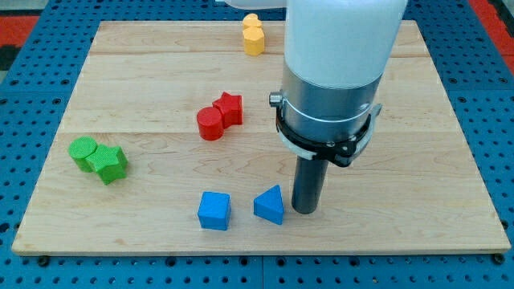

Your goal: Slide the green star towards the top ledt side of the board

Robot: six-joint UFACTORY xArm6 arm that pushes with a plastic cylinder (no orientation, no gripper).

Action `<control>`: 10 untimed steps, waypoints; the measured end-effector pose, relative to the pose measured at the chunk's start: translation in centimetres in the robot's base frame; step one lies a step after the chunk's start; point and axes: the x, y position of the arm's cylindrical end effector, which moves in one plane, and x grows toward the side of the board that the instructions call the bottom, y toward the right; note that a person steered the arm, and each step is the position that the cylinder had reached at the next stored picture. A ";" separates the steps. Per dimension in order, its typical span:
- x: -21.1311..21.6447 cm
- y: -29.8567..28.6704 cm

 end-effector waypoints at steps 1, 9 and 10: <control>0.0 1.8; -0.1 -21.7; 1.4 -27.5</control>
